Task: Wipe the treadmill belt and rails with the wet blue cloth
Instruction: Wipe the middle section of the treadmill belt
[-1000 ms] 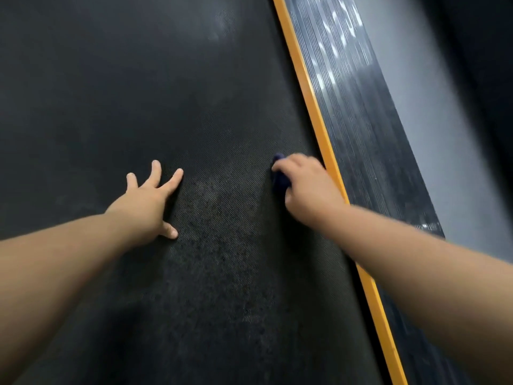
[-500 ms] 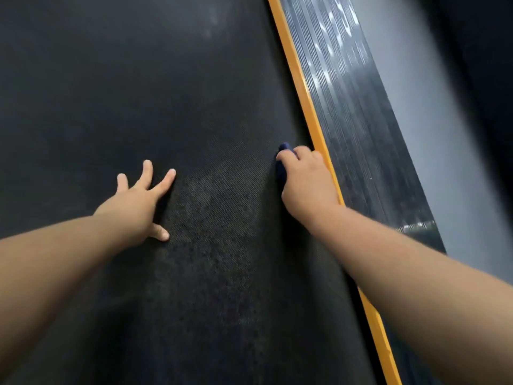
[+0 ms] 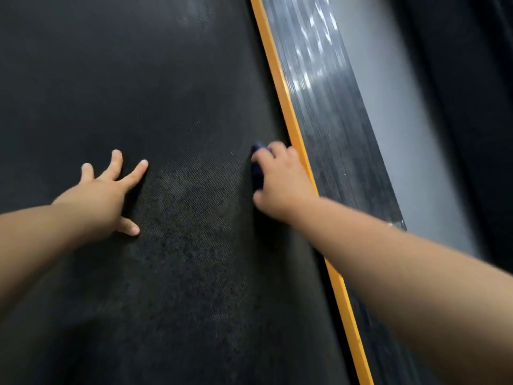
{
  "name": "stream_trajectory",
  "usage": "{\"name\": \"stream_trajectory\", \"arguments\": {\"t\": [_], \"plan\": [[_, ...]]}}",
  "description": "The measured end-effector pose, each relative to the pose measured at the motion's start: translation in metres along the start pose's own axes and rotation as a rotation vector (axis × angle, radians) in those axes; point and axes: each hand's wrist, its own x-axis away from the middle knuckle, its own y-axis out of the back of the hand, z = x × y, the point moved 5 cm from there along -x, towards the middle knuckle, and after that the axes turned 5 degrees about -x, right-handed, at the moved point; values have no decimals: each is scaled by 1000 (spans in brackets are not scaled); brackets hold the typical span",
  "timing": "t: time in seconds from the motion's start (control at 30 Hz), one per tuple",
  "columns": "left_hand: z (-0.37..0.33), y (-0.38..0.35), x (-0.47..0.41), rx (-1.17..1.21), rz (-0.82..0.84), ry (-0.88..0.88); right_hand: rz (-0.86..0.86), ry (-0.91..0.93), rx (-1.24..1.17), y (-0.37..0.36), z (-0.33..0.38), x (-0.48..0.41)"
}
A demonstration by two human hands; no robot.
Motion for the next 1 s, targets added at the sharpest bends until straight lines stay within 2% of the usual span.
{"name": "stream_trajectory", "arguments": {"t": [0.1,0.17,0.23,0.27,0.37,0.57,0.7,0.77,0.87,0.93,1.0], "plan": [[0,1,2,-11,-28,-14,92,115,-78,-3,5,27],[-1,1,2,-5,-33,-20,3,141,-43,12,1,10],[0,0,2,9,-19,-6,-148,110,29,28,-3,-18],[0,0,3,12,-18,-4,-171,74,81,32,-5,-31],[-1,2,4,10,-31,-16,-97,15,231,28,-11,-42],[-2,3,8,24,-50,-32,-1,-11,31,2,-15,21],[1,1,12,84,-103,-30,-154,-137,-202,15,-21,20],[6,-4,16,127,-122,72,-237,-150,-258,17,-16,3],[11,-8,23,201,-73,218,-268,-217,-277,14,-6,-22],[12,-7,23,201,-35,209,-249,-180,-242,4,11,-19],[13,-7,22,186,-24,192,-172,-3,-219,-19,42,3]]}}
